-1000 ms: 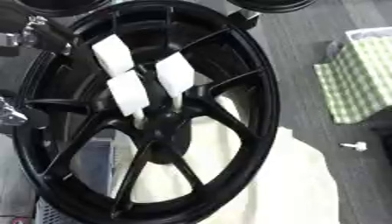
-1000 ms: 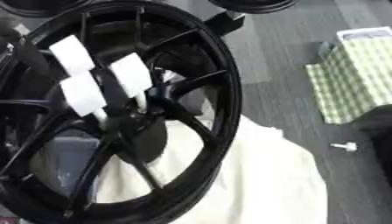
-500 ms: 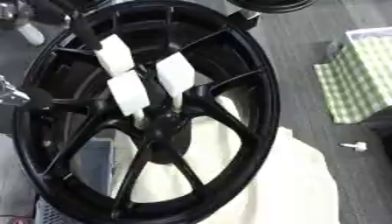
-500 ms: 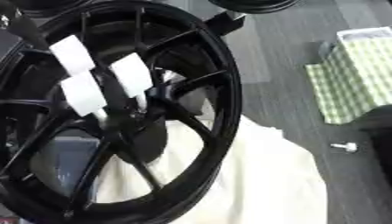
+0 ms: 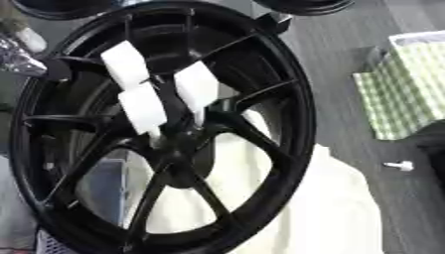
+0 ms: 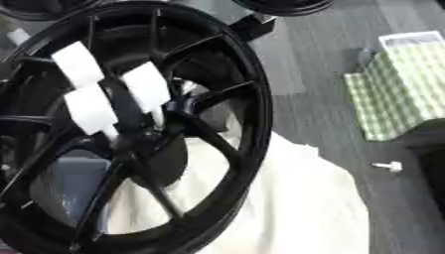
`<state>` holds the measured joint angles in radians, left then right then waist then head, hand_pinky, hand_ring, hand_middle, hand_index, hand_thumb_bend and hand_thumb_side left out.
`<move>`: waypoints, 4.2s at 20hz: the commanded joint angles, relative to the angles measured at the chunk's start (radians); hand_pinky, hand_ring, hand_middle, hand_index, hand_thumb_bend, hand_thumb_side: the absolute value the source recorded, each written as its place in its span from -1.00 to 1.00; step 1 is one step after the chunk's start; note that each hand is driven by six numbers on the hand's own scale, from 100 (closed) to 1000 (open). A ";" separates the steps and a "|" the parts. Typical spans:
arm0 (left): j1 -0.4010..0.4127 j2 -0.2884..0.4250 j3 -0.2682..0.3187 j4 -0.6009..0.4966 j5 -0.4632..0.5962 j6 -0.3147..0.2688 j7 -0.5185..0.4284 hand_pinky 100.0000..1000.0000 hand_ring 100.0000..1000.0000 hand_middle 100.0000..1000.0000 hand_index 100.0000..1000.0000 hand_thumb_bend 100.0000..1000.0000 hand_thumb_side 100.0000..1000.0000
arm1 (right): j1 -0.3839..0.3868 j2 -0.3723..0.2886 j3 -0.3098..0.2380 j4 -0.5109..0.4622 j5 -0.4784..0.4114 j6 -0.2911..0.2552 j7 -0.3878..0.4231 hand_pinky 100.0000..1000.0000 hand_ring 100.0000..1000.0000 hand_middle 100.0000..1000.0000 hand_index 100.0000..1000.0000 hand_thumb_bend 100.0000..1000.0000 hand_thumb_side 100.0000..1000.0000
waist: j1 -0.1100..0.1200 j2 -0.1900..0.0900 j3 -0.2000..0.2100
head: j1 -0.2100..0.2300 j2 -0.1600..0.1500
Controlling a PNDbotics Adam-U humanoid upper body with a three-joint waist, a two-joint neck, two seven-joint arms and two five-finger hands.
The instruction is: Pull the pin out of the wheel hub.
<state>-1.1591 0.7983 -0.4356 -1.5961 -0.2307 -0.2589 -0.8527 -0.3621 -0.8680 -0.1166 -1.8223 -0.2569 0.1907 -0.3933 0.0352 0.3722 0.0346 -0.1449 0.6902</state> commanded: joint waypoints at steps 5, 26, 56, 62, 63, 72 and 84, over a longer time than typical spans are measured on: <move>-0.018 -0.005 -0.023 0.039 0.006 -0.073 -0.054 0.71 0.61 0.48 0.71 -0.34 -1.00 | -0.019 -0.020 -0.008 -0.010 -0.009 -0.004 -0.006 0.27 0.32 0.04 0.37 -1.00 -0.01 | 0.000 -0.009 -0.014 | 0.012 -0.022; -0.010 -0.036 -0.083 0.125 -0.013 -0.065 -0.054 0.71 0.61 0.51 0.70 -0.41 -1.00 | -0.021 -0.011 -0.014 -0.007 -0.016 -0.004 -0.042 0.27 0.31 0.02 0.36 -1.00 0.01 | 0.006 -0.003 -0.025 | 0.008 -0.040; -0.029 -0.034 -0.071 0.093 0.001 -0.072 -0.054 0.44 0.02 -0.40 -0.10 -0.66 -1.00 | -0.023 -0.005 -0.015 0.002 -0.026 0.007 -0.076 0.26 0.29 0.01 0.36 -1.00 0.06 | 0.010 -0.009 -0.020 | 0.025 -0.032; -0.050 -0.036 -0.003 0.082 0.017 -0.060 -0.054 0.37 -0.10 -0.61 -0.33 -0.70 -1.00 | -0.019 -0.005 -0.016 0.003 -0.029 0.006 -0.081 0.26 0.28 0.01 0.36 -1.00 0.06 | 0.011 -0.014 -0.020 | 0.030 -0.028; -0.055 -0.035 0.009 0.080 0.020 -0.056 -0.054 0.36 -0.12 -0.64 -0.36 -0.71 -1.00 | -0.018 -0.004 -0.017 0.004 -0.029 0.006 -0.082 0.26 0.28 0.01 0.36 -1.00 0.07 | 0.012 -0.015 -0.019 | 0.030 -0.027; -0.083 0.021 0.171 0.067 0.077 0.001 0.004 0.35 -0.12 -0.64 -0.36 -0.73 -1.00 | 0.005 -0.012 -0.025 0.009 -0.026 0.006 -0.092 0.26 0.28 0.01 0.36 -1.00 0.06 | 0.011 -0.034 0.010 | 0.021 -0.004; 0.293 0.320 0.479 0.131 0.143 0.085 0.282 0.36 -0.10 -0.56 -0.27 -0.99 -1.00 | 0.038 -0.017 -0.057 0.003 -0.006 -0.002 -0.113 0.26 0.28 0.02 0.36 -1.00 0.01 | -0.015 -0.068 0.120 | -0.007 0.036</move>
<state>-0.8602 1.0538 -0.0008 -1.4747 -0.0960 -0.1819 -0.5990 -0.3165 -0.8506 -0.1549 -1.8086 -0.2753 0.1899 -0.5015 0.0181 0.3316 0.1559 -0.1472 0.7204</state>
